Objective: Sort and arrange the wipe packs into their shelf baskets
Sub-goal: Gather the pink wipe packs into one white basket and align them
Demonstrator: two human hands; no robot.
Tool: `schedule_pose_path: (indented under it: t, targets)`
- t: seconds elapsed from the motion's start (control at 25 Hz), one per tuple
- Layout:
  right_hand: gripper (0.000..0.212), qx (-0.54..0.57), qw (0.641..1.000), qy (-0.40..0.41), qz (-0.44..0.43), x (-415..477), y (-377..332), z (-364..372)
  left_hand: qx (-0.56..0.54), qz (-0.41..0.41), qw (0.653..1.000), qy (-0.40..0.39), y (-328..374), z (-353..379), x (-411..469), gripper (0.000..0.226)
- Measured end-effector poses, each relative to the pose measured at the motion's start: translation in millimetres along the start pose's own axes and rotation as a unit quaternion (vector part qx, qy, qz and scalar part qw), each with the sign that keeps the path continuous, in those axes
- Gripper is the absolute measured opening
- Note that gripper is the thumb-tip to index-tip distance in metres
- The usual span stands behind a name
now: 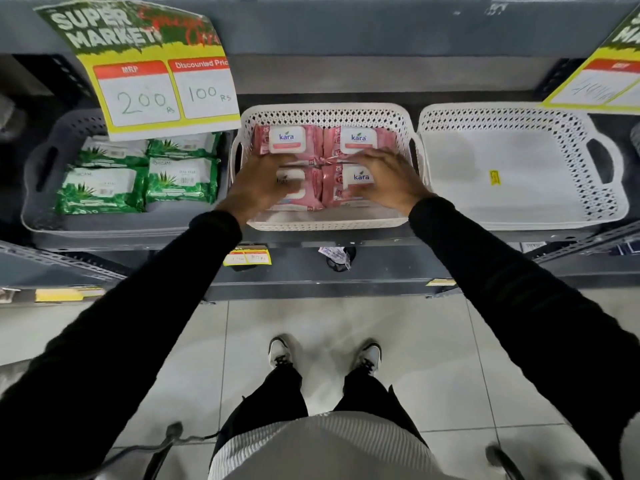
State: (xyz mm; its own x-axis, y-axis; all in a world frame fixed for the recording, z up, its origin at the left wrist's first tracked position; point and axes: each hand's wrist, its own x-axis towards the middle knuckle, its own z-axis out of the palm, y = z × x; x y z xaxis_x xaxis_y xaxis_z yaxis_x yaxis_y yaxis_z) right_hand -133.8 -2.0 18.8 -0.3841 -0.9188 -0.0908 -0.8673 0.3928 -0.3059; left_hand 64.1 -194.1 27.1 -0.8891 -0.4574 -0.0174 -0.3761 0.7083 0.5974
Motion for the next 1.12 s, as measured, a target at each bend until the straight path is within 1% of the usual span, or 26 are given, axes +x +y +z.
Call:
schedule_pose_path:
  t: [0.08,0.16,0.32,0.44,0.52,0.6,0.68,0.72,0.8,0.92,1.12]
  targets:
    - [0.084,-0.023,1.0,-0.005,-0.013,-6,0,6,0.039,-0.006,0.999,-0.031,-9,4,-10,0.064]
    - [0.08,-0.025,1.0,0.008,-0.011,-6,-1,8,0.069,-0.002,0.997,-0.023,-16,10,-10,0.07]
    - [0.077,-0.014,1.0,0.018,0.001,-6,-3,10,0.063,-0.015,0.998,-0.004,-15,15,-4,0.068]
    - [0.077,-0.02,1.0,0.015,-0.001,-7,-3,10,0.083,-0.01,0.996,-0.019,-15,15,-5,0.068]
    - [0.074,-0.026,1.0,0.017,-0.007,-6,-5,10,0.09,0.003,0.996,-0.009,-13,14,-5,0.061]
    - [0.067,-0.024,0.997,0.073,-0.005,-2,-6,13,0.098,0.026,0.994,0.038,-10,15,-1,0.052]
    - [0.063,-0.02,0.991,0.13,0.031,12,-9,17,0.105,0.024,0.991,0.074,-8,18,10,0.052]
    - [0.063,-0.017,0.989,0.139,0.056,22,-13,20,0.11,0.02,0.99,0.081,-7,20,17,0.053]
    - [0.064,-0.012,0.988,0.122,0.099,38,-17,27,0.112,0.017,0.991,0.073,-7,28,32,0.055]
    - [0.061,-0.025,0.989,0.084,0.12,47,-16,41,0.116,0.014,0.992,0.046,-11,42,41,0.06]
    - [0.061,-0.081,0.984,0.105,0.116,48,-11,59,0.126,0.02,0.989,0.071,-21,53,41,0.057]
